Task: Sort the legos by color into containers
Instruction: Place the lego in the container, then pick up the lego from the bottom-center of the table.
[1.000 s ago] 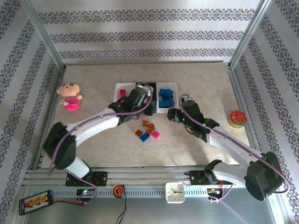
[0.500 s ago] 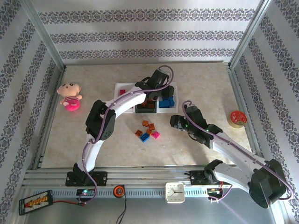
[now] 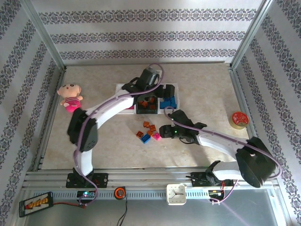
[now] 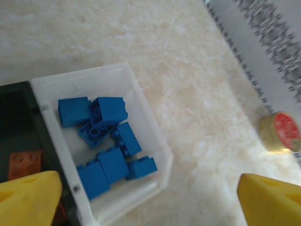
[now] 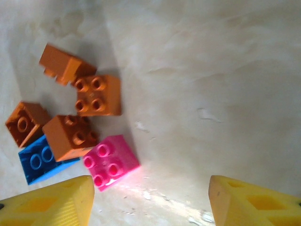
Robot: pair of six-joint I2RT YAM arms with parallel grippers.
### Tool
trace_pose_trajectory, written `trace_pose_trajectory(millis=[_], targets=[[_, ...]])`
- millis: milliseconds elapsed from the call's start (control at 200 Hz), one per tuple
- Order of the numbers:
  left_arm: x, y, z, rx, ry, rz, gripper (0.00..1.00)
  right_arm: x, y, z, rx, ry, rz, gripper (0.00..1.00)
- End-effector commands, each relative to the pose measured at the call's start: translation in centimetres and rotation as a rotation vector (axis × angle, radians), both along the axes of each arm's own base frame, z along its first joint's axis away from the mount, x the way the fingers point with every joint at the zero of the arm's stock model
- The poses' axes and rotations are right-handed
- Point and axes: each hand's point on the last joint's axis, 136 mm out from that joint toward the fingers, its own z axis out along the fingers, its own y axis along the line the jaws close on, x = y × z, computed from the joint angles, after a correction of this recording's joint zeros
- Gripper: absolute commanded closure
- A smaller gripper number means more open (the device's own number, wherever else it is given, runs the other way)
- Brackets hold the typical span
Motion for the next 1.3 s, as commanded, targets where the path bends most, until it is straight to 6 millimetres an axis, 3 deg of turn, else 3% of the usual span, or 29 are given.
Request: trace_pose_trajectory(millis=[0, 260, 420, 655, 859, 1009, 1089, 1204, 1294], targets=[[-2.0, 2.9, 3.6, -0.077, -0.093, 0.051, 0.00, 0.1, 2.8, 0.6, 0.004, -0.034, 0.111, 0.35], [-10.5, 12.7, -0.2, -0.009, -0.079, 0.214, 0.00, -0.4, 3.2, -1.9, -0.126, -0.010, 0.181, 0.35], [-14.7, 17.1, -2.3, 0.010, -0.048, 0.290, 0.00, -0.7, 3.5, -3.0, -0.188, -0.003, 0.231, 0.36], [-17.7, 20.6, -4.4, 0.044, -0.012, 0.367, 0.00, -0.5, 4.0, -4.2, -0.240, 0.015, 0.257, 0.43], [-18.2, 21.6, -5.3, 0.078, 0.002, 0.389, 0.00, -1.0, 3.9, -4.1, -0.235, 0.024, 0.266, 0.65], [-18.3, 22.0, -6.0, 0.095, 0.003, 0.399, 0.01, -1.9, 3.5, -1.7, -0.184, 0.002, 0.265, 0.73], [-18.5, 22.4, -6.5, 0.112, 0.012, 0.412, 0.01, -2.0, 4.0, 0.9, -0.128, -0.033, 0.273, 0.75], [-19.2, 23.1, -7.5, 0.132, 0.030, 0.427, 0.00, -0.8, 6.1, 5.6, -0.033, -0.105, 0.289, 0.76], [-19.8, 23.9, -8.1, 0.132, 0.037, 0.447, 0.00, 1.0, 8.9, 9.0, 0.039, -0.163, 0.304, 0.77]])
